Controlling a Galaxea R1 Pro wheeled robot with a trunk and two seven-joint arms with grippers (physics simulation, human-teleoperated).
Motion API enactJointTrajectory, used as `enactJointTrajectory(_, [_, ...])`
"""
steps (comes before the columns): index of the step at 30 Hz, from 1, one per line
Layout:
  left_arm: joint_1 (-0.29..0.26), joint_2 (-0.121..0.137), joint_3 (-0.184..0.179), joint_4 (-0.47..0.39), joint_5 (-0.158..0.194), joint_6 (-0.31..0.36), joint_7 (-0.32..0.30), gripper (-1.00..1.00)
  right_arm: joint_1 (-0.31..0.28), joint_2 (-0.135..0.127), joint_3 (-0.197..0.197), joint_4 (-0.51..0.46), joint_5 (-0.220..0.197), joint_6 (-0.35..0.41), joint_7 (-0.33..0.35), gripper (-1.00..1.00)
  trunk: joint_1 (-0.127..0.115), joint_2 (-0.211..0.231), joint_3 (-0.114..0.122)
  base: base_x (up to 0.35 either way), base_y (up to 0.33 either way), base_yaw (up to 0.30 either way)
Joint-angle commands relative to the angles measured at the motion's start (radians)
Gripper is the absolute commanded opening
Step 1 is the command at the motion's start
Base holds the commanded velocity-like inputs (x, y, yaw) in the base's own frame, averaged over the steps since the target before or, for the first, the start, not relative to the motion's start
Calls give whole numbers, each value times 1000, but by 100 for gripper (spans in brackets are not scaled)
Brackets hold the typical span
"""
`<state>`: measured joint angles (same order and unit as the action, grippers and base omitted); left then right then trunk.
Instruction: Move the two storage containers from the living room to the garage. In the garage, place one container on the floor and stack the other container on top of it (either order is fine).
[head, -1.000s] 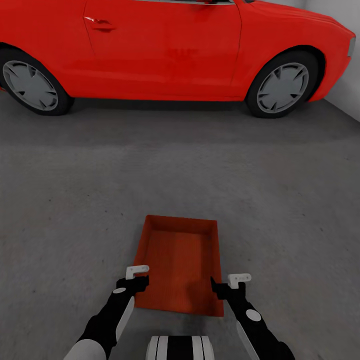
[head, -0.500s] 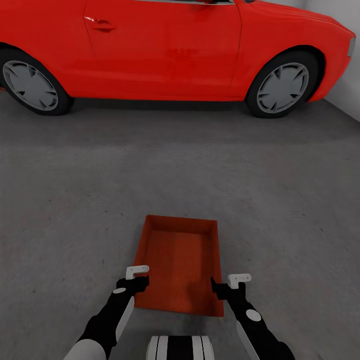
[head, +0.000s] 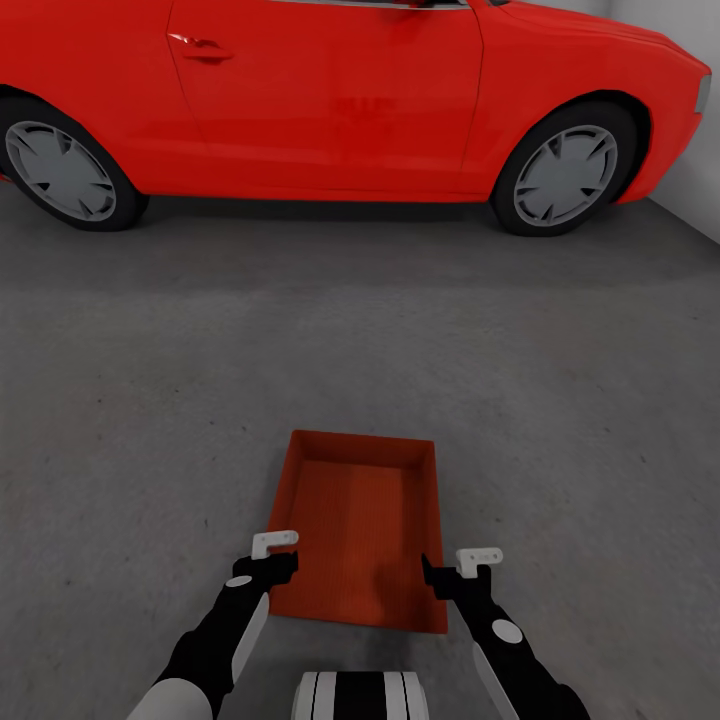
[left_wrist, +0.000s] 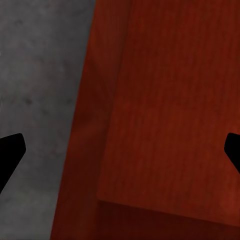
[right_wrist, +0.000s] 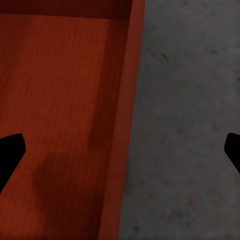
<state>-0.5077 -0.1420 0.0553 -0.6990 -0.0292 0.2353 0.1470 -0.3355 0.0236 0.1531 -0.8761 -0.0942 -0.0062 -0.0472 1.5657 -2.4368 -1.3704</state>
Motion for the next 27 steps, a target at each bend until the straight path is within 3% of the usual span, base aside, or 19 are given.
enactJointTrajectory(1, [0, -1, 3, -2, -3, 6, 0, 100, 0, -1, 3, 0, -10, -2, -5, 100, 0, 0, -1, 0, 0, 0])
enactJointTrajectory(27, [0, -1, 3, 0, -3, 6, 0, 100, 0, -1, 3, 0, -10, -3, -5, 100, 0, 0, -1, 0, 0, 0])
